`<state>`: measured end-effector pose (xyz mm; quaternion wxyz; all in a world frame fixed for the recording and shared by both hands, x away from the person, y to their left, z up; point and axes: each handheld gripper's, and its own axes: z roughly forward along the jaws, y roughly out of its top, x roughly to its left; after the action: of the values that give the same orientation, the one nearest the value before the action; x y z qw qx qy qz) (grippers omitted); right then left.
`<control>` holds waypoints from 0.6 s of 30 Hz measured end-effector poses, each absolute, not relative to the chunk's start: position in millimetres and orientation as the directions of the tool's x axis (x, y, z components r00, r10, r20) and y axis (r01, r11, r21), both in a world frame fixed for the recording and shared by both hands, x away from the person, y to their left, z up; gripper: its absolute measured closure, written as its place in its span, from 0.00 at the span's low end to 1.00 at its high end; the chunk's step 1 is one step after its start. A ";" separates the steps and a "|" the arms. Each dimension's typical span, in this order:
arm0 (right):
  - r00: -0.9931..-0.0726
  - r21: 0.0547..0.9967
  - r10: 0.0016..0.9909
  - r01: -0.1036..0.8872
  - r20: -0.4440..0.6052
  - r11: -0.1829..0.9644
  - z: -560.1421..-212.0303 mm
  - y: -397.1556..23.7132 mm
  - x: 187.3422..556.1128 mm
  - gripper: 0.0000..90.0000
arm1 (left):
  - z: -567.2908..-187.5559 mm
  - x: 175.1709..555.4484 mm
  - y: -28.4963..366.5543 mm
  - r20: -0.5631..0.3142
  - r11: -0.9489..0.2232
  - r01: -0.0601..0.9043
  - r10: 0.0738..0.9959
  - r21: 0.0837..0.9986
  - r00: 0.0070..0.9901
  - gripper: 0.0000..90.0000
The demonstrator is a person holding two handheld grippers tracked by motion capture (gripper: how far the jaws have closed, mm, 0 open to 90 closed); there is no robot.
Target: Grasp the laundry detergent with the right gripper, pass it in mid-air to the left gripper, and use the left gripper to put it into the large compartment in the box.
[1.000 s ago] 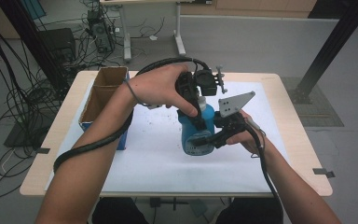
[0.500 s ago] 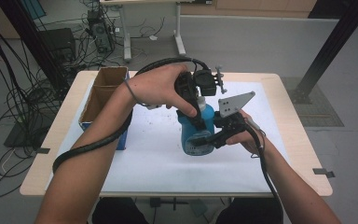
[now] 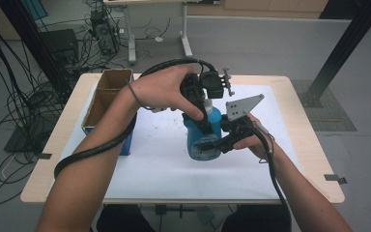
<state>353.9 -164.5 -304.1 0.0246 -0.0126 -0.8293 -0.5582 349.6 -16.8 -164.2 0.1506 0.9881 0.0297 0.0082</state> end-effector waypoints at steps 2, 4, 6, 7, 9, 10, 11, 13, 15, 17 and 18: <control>-0.998 0.925 -0.007 0.054 0.061 0.376 -304.0 -163.7 353.7 0.49 | -164.0 350.0 -16.2 0.008 -0.954 0.054 0.059 0.296 0.998 0.42; -0.998 0.925 -0.008 0.049 0.056 0.377 -304.0 -163.6 354.2 0.49 | -164.1 350.2 -15.9 0.007 -0.953 0.055 0.060 0.299 0.998 0.42; -0.998 0.925 -0.008 0.051 0.058 0.377 -304.2 -163.5 354.5 0.49 | -164.7 350.3 -15.3 0.004 -0.952 0.062 0.066 0.301 0.998 0.42; -0.998 0.925 -0.007 0.055 0.062 0.375 -304.5 -163.3 354.3 0.49 | -164.8 350.7 -15.1 0.004 -0.953 0.058 0.062 0.297 0.998 0.42; -0.998 0.924 -0.009 0.053 0.061 0.378 -305.0 -162.7 354.3 0.49 | -165.5 350.2 -14.8 0.004 -0.952 0.061 0.065 0.300 0.998 0.42; -0.998 0.923 -0.008 0.055 0.062 0.380 -305.0 -162.6 354.2 0.49 | -165.7 349.9 -14.6 0.003 -0.952 0.062 0.066 0.300 0.998 0.42; -0.998 0.923 -0.009 0.055 0.064 0.380 -305.1 -162.3 354.0 0.49 | -165.6 349.9 -14.4 0.005 -0.953 0.057 0.062 0.297 0.998 0.42; -0.998 0.923 -0.009 0.054 0.063 0.381 -305.0 -162.0 353.8 0.49 | -165.5 349.7 -14.3 0.005 -0.953 0.058 0.062 0.298 0.998 0.42; -0.998 0.924 -0.008 0.055 0.063 0.379 -305.0 -161.8 353.5 0.49 | -165.2 349.7 -13.9 0.004 -0.952 0.059 0.063 0.299 0.998 0.42; -0.998 0.925 -0.008 0.058 0.066 0.375 -304.9 -161.7 353.1 0.49 | -164.7 349.3 -13.9 0.005 -0.953 0.058 0.062 0.298 0.998 0.42; -0.998 0.925 -0.008 0.057 0.065 0.376 -304.7 -161.6 353.0 0.49 | -164.4 349.0 -14.1 0.007 -0.953 0.056 0.061 0.297 0.998 0.42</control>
<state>353.0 -161.6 -304.7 0.0290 -0.0150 -0.8289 -0.5585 349.0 -14.1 -164.4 0.1501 0.9882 0.0298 0.0082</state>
